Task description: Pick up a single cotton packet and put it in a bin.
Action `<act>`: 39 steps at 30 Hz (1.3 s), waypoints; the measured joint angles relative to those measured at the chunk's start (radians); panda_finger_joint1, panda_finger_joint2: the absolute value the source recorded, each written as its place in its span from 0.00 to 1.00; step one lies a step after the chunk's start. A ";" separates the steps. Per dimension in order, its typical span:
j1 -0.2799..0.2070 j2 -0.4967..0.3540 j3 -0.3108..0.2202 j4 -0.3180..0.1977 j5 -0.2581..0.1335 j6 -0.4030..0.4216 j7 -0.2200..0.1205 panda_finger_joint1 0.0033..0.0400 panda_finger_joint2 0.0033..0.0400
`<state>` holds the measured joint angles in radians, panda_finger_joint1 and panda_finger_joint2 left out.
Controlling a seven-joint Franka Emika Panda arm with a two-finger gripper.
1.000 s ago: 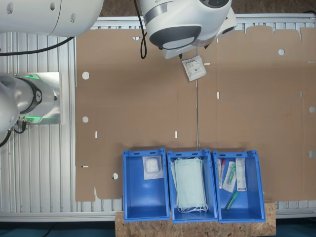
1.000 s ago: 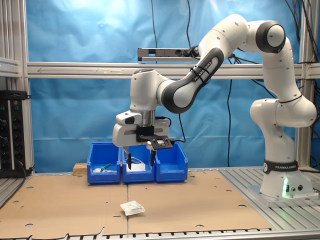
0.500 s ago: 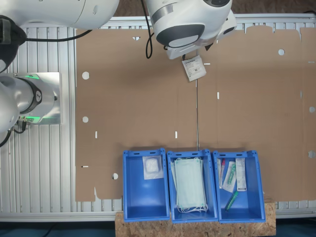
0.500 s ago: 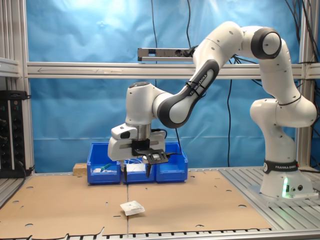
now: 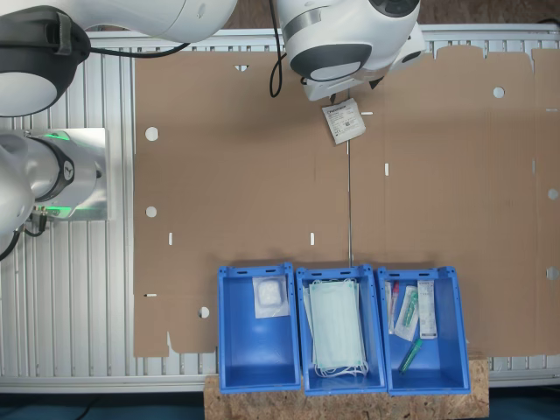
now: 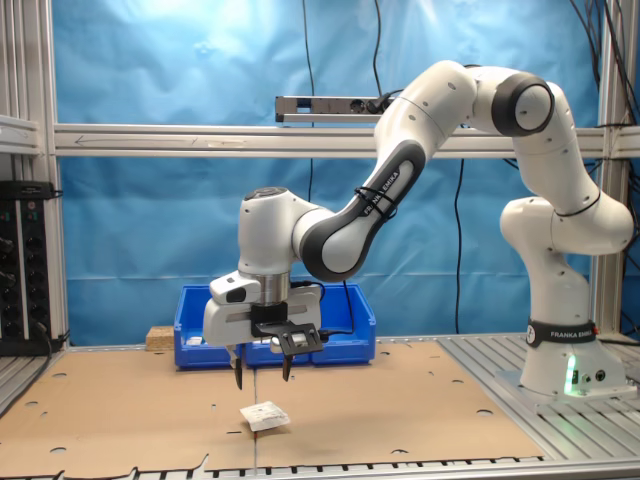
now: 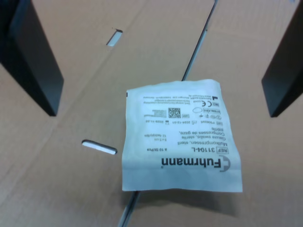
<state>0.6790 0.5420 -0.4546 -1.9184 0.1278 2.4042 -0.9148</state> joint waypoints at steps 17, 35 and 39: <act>-0.061 0.119 0.026 0.055 0.052 0.007 -0.015 1.00 1.00; -0.119 0.164 0.032 0.055 0.064 0.036 -0.041 1.00 1.00; -0.121 0.173 0.037 0.055 0.067 0.043 -0.044 1.00 1.00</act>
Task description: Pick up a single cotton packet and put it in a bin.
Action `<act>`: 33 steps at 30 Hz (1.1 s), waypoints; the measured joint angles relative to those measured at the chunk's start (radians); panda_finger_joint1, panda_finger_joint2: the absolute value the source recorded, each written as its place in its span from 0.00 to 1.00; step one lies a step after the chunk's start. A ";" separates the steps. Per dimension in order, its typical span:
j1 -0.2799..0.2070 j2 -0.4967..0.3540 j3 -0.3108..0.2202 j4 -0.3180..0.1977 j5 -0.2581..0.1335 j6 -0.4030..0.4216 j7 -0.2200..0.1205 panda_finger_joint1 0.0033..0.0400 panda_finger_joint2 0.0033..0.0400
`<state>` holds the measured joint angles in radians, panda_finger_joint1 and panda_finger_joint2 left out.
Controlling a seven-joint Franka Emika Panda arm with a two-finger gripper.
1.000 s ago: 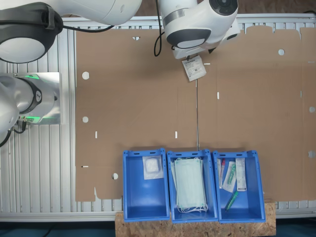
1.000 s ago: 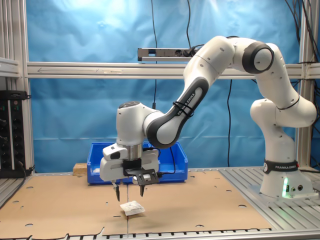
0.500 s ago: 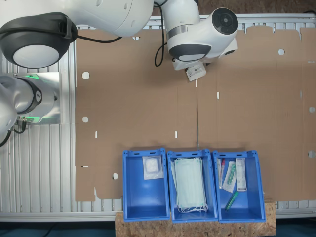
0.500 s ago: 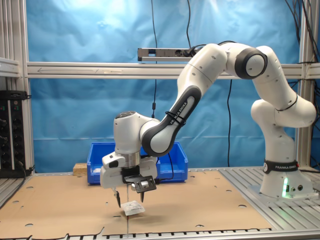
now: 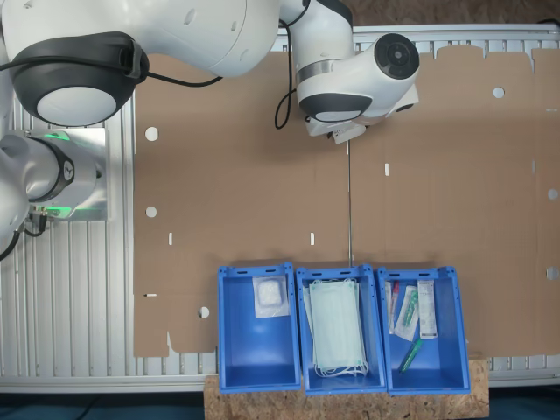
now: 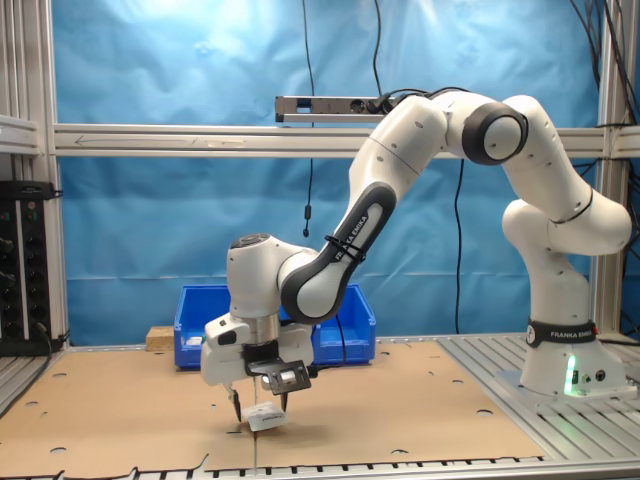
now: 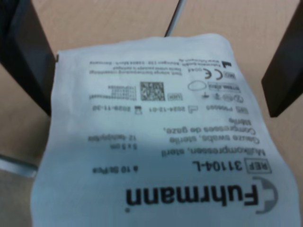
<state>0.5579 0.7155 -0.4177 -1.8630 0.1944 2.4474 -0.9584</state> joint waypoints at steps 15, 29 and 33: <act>0.000 0.011 0.025 0.000 0.003 0.016 -0.003 1.00 1.00; 0.000 0.011 0.027 0.000 0.004 0.022 -0.004 1.00 1.00; 0.000 0.011 0.027 0.000 0.004 0.022 -0.007 1.00 1.00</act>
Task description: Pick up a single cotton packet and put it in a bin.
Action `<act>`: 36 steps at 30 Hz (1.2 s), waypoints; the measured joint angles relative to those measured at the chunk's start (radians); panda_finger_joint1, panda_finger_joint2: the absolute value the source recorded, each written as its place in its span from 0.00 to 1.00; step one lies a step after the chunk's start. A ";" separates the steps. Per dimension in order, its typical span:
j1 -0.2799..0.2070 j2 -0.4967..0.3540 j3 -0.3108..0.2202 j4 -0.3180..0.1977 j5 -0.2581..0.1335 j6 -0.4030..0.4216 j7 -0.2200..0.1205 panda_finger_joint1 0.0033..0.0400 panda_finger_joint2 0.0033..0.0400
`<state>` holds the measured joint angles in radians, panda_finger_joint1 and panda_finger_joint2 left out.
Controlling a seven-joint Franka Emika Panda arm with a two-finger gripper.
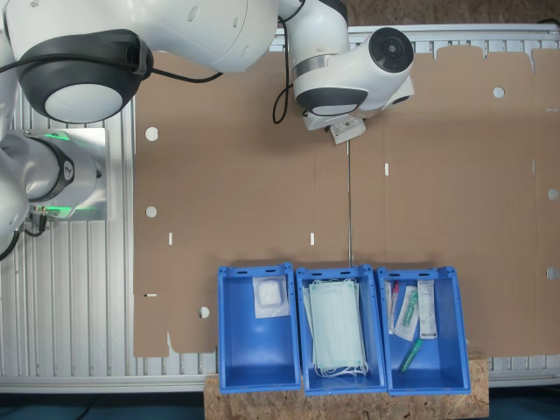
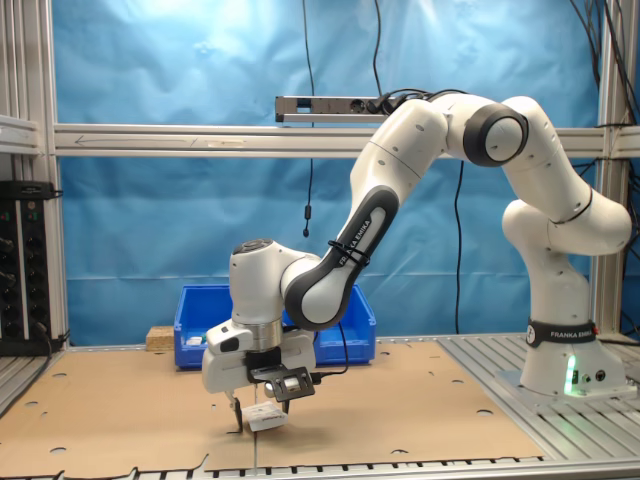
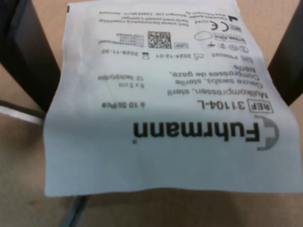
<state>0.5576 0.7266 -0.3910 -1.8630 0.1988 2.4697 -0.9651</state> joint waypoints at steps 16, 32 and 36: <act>0.000 0.000 0.002 0.000 0.000 0.001 -0.011 1.00 1.00; 0.000 0.000 0.005 0.000 0.000 0.001 -0.014 1.00 1.00; 0.000 0.000 0.005 0.000 0.000 0.001 -0.014 1.00 1.00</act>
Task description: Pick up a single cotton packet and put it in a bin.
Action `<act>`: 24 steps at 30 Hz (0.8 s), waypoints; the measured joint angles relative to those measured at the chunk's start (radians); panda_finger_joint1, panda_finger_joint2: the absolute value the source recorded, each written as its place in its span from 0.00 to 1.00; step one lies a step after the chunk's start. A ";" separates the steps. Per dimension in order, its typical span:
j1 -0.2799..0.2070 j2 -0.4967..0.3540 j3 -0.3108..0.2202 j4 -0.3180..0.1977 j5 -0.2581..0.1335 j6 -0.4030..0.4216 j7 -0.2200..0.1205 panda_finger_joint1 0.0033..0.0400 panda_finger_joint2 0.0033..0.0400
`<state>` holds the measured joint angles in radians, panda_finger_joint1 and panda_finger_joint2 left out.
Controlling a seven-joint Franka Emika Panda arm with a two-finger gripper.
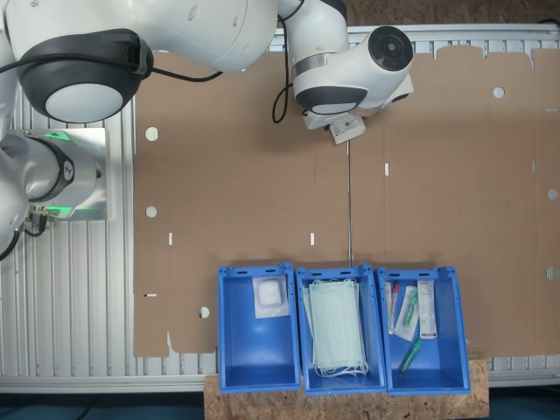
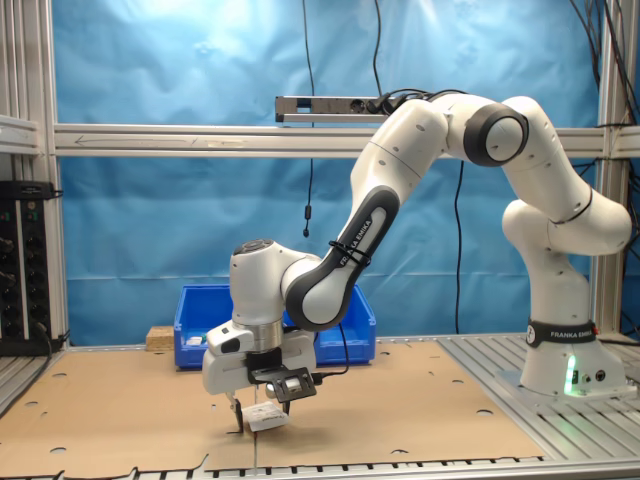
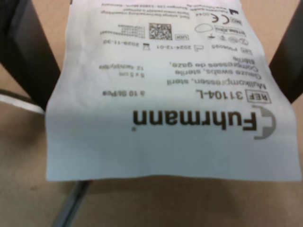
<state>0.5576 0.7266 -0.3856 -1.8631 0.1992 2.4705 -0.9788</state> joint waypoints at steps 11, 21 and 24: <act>0.000 0.000 0.000 0.000 0.000 0.000 0.000 1.00 1.00; 0.000 0.000 0.000 0.000 0.000 0.000 0.000 0.70 0.70; 0.000 0.000 0.000 0.000 0.000 0.000 0.000 0.70 0.70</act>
<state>0.5576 0.7266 -0.3856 -1.8631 0.1992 2.4705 -0.9788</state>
